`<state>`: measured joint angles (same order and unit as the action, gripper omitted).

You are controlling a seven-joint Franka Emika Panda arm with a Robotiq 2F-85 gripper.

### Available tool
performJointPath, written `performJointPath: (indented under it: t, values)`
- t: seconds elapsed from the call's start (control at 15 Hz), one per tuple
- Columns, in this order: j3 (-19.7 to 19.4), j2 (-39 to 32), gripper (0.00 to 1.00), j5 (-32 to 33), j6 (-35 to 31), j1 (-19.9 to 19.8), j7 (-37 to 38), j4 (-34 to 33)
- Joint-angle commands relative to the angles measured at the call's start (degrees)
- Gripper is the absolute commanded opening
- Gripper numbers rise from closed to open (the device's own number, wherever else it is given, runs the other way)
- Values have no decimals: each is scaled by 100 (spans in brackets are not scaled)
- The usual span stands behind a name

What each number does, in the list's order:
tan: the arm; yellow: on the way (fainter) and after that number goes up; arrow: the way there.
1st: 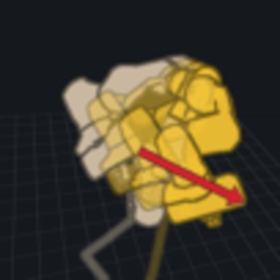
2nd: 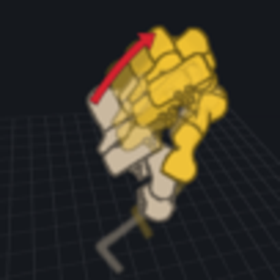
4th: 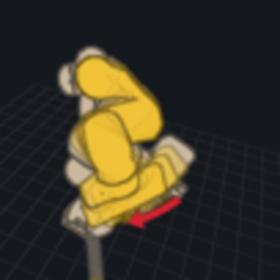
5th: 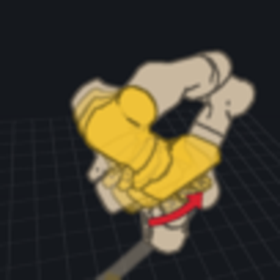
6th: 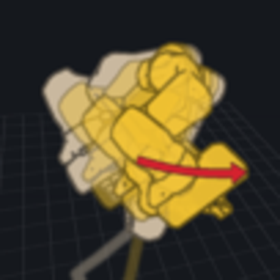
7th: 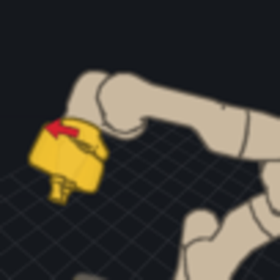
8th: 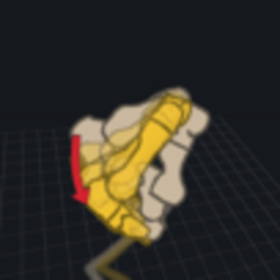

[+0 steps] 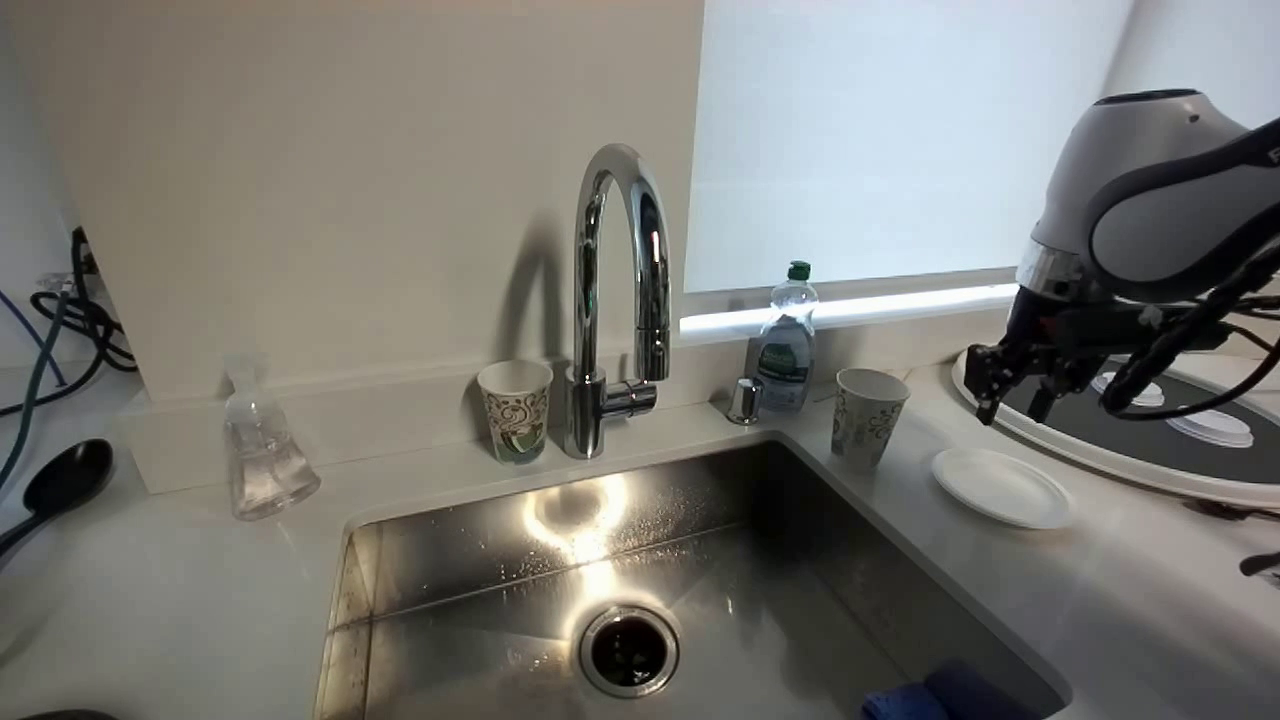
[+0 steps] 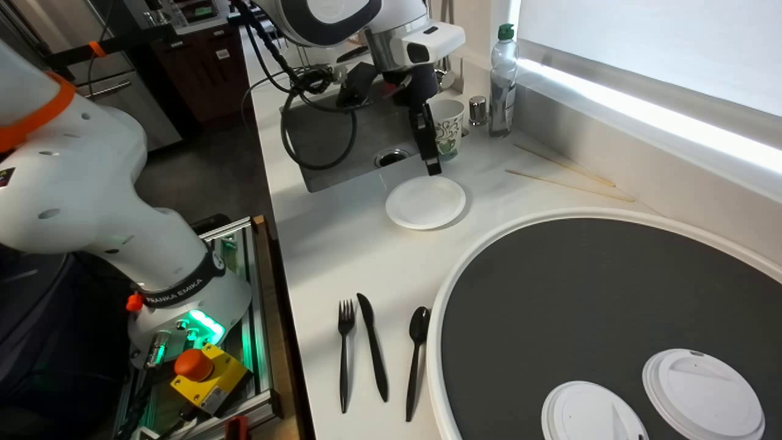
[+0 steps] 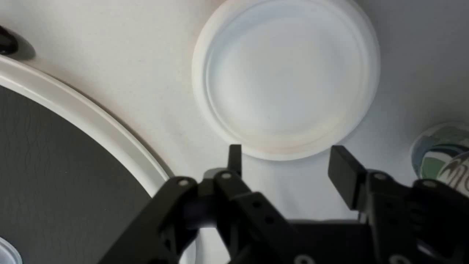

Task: Move the white plate on the counter backwards then place one coffee cup on the plate.

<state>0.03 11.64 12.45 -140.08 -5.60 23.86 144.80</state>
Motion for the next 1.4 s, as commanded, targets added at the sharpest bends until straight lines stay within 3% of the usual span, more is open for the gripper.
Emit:
performJointPath:
  t: [0.0,0.4,0.93,1.33]
  values:
    - [31,227,96,-572,501,117,-85,-132]
    - [94,274,100,-1229,813,213,97,-330]
    - [227,113,100,-1634,559,285,283,-434]
    - [396,-198,100,-1689,224,321,909,-565]
